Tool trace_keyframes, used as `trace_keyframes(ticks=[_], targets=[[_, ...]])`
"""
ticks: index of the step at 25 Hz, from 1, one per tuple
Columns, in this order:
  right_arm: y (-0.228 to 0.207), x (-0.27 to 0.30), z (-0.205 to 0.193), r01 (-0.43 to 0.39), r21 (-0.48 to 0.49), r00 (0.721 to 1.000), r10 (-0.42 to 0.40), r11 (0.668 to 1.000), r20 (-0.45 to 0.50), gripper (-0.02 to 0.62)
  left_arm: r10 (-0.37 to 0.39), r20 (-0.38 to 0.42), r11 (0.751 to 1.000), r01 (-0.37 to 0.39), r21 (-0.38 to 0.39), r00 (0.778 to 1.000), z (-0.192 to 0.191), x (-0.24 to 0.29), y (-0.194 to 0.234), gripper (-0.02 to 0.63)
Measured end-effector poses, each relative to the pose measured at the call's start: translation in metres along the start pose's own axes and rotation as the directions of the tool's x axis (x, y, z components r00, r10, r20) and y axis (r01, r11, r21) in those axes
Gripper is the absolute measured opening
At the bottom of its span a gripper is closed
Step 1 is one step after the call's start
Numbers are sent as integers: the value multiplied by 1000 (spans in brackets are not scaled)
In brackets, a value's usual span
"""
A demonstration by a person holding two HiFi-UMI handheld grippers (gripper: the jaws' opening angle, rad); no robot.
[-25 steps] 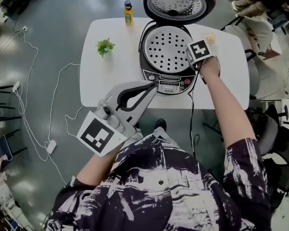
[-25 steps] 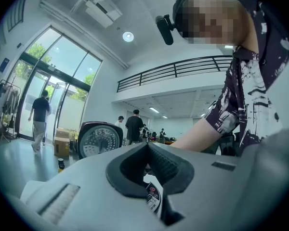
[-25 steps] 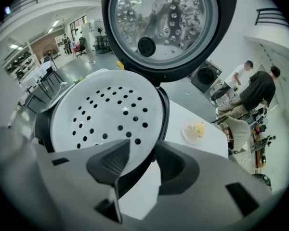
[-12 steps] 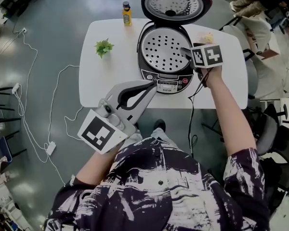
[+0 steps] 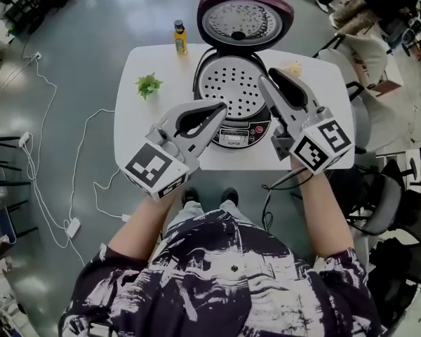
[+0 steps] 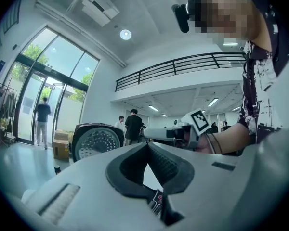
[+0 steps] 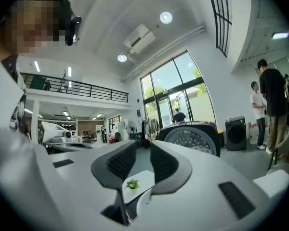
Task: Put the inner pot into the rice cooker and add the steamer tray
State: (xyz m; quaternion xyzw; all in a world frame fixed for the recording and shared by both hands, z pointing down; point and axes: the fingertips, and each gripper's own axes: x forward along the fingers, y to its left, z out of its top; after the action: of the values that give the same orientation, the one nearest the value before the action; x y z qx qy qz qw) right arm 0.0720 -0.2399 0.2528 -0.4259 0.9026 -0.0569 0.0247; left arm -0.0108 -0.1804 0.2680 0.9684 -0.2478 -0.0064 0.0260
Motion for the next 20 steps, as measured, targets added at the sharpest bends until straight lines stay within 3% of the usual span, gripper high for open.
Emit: trace_keyframes(ticks=[2, 4, 11, 20], targets=[[5, -11, 5, 27, -60, 1000, -27, 998, 14, 15, 5, 0, 1000, -5, 19, 1000, 5, 9, 3, 5], [7, -19, 2, 36, -76, 999, -37, 996, -5, 2, 7, -2, 999, -7, 37, 1000, 10, 17, 5, 5], [3, -35, -17, 60, -44, 997, -62, 997, -44, -2, -5, -10, 999, 6, 41, 1000, 13, 41, 0, 5], [2, -46, -17, 42, -78, 999, -42, 996, -8, -2, -21, -18, 999, 22, 50, 1000, 13, 56, -11, 5]])
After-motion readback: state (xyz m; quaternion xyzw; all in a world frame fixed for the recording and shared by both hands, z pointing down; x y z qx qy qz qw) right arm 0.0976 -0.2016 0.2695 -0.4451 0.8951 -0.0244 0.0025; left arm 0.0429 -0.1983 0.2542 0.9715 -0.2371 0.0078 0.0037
